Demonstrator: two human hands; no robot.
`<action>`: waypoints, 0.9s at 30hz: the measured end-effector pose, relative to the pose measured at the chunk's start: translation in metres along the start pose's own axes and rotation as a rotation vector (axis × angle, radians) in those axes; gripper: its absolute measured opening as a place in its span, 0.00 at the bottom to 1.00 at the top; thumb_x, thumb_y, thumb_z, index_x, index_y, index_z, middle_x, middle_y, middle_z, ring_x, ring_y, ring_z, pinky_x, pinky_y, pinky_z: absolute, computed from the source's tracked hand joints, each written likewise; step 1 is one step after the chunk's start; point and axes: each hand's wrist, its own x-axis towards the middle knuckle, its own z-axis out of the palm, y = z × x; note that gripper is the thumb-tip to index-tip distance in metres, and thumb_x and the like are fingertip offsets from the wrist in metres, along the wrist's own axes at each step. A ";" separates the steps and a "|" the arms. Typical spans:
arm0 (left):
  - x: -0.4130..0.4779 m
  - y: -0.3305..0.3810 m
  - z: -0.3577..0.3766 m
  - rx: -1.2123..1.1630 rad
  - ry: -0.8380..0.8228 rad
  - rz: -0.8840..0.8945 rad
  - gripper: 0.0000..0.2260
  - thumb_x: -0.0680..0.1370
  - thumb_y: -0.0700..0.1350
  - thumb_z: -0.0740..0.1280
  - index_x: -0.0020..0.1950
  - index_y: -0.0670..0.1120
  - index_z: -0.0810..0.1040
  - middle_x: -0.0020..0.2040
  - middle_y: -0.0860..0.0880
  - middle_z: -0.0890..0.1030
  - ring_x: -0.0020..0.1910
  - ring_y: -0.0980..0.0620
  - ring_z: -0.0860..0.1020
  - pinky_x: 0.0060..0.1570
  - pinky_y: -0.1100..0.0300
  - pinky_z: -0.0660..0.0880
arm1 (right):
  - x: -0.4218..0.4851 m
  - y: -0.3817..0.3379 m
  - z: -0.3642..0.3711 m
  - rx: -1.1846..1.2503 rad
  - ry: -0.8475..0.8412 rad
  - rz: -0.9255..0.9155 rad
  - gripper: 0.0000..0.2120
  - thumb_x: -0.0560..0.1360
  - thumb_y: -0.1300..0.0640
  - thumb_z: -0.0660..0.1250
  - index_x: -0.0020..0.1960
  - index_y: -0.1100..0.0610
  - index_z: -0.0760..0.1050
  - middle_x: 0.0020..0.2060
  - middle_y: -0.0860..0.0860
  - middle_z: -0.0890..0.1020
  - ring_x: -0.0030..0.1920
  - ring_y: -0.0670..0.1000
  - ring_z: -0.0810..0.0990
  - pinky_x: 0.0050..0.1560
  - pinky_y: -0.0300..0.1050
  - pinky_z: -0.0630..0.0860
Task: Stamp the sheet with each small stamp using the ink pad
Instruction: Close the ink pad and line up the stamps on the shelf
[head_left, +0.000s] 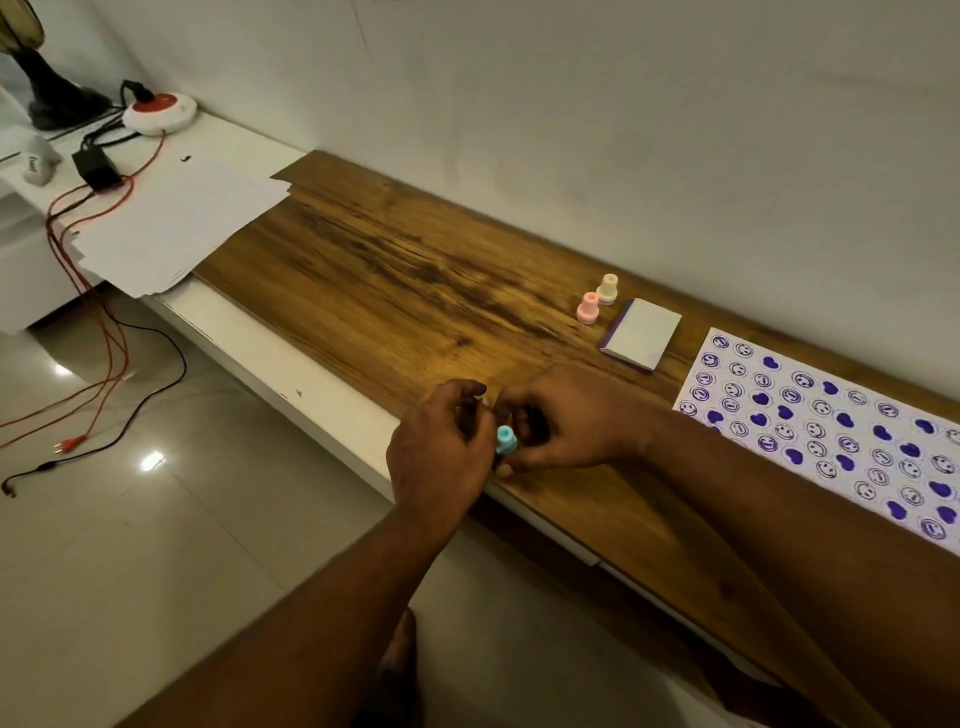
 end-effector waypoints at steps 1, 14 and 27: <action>0.000 0.000 0.000 0.004 -0.002 0.001 0.11 0.80 0.52 0.70 0.62 0.55 0.82 0.53 0.56 0.83 0.48 0.58 0.79 0.44 0.59 0.74 | 0.000 -0.001 0.003 0.021 0.001 0.009 0.17 0.74 0.41 0.75 0.58 0.48 0.80 0.44 0.43 0.83 0.42 0.41 0.80 0.43 0.36 0.74; -0.001 -0.003 0.000 -0.009 -0.010 0.009 0.12 0.81 0.54 0.69 0.64 0.55 0.82 0.54 0.58 0.83 0.46 0.57 0.80 0.47 0.55 0.78 | 0.006 0.071 -0.007 -0.370 0.613 0.645 0.22 0.74 0.31 0.68 0.57 0.45 0.83 0.43 0.51 0.85 0.45 0.55 0.84 0.38 0.44 0.72; -0.002 -0.006 0.000 -0.001 -0.013 0.045 0.12 0.81 0.54 0.68 0.64 0.55 0.81 0.53 0.59 0.83 0.46 0.61 0.79 0.43 0.64 0.71 | 0.003 0.068 -0.008 -0.373 0.653 0.649 0.24 0.75 0.28 0.64 0.58 0.45 0.83 0.42 0.51 0.84 0.43 0.55 0.83 0.34 0.43 0.63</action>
